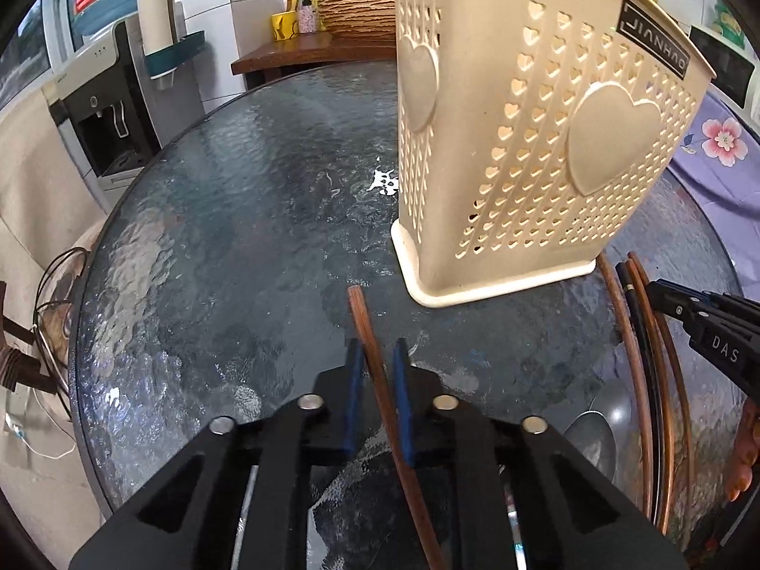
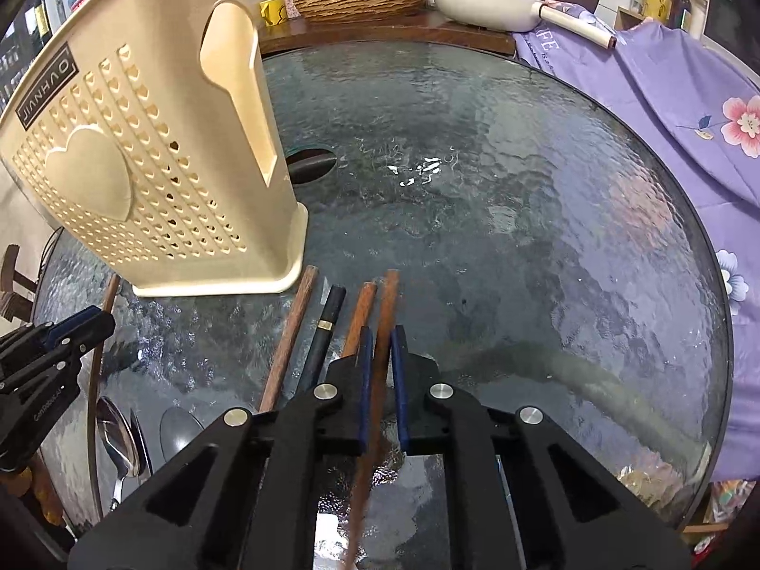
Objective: Organize utensils
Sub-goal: 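Grasp a wooden chopstick with the left tool while the right tool grasps another wooden chopstick, then carry both wooden chopsticks up and insert them into the utensil holder, then open both tools to drop the chopsticks into the holder, then grasp a brown-handled steel spoon with the left tool while the right tool grasps a wooden chopstick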
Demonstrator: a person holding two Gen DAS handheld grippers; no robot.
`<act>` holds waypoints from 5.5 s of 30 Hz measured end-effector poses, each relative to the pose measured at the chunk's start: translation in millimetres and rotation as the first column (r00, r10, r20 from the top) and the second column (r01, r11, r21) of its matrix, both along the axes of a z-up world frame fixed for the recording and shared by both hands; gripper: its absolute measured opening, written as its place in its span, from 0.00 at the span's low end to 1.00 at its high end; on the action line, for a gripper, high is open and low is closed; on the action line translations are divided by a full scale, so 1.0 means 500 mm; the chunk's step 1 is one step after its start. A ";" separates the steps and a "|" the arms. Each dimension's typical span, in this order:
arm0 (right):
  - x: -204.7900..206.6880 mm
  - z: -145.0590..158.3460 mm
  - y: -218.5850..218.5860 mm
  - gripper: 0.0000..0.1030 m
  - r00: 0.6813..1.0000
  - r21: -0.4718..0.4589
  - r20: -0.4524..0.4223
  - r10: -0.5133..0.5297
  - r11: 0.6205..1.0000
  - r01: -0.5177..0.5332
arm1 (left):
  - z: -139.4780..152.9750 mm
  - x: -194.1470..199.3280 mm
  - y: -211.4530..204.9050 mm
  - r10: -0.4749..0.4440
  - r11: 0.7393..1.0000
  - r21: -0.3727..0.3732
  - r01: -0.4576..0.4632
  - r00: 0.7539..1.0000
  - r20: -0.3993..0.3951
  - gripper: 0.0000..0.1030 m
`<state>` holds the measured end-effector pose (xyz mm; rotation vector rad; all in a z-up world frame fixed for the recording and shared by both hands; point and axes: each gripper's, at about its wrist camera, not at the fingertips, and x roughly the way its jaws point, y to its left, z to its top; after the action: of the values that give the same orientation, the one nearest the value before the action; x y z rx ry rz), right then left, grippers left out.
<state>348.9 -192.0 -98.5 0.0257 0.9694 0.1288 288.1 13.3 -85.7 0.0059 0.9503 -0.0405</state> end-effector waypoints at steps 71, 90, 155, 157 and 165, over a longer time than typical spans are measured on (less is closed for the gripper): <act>-0.096 0.653 0.013 0.07 0.772 0.207 0.616 0.156 0.914 -0.350 | 0.629 -0.127 0.009 -0.068 0.966 -0.142 0.216 0.742 0.667 0.06; 0.038 0.445 0.043 0.07 0.875 0.173 0.472 0.110 0.961 -0.214 | 0.429 0.044 0.025 0.024 0.978 -0.193 0.083 0.868 0.496 0.06; -0.105 -0.015 0.007 0.32 0.998 -0.041 0.030 0.048 0.998 -0.047 | -0.011 -0.196 -0.039 -0.150 0.987 -0.043 0.153 0.987 0.061 0.54; -0.094 -0.015 0.003 0.31 0.998 -0.048 0.033 0.046 0.998 -0.044 | -0.012 -0.194 -0.046 -0.154 0.987 -0.032 0.156 0.986 0.060 0.54; -0.082 -0.013 0.009 0.31 0.997 -0.054 0.047 0.057 0.997 -0.055 | -0.013 -0.188 -0.081 -0.180 0.984 0.015 0.180 0.982 0.053 0.54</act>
<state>307.9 -187.7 -105.1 -0.0530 0.9252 0.1549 194.3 -27.0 -92.1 0.1022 0.8940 -0.2020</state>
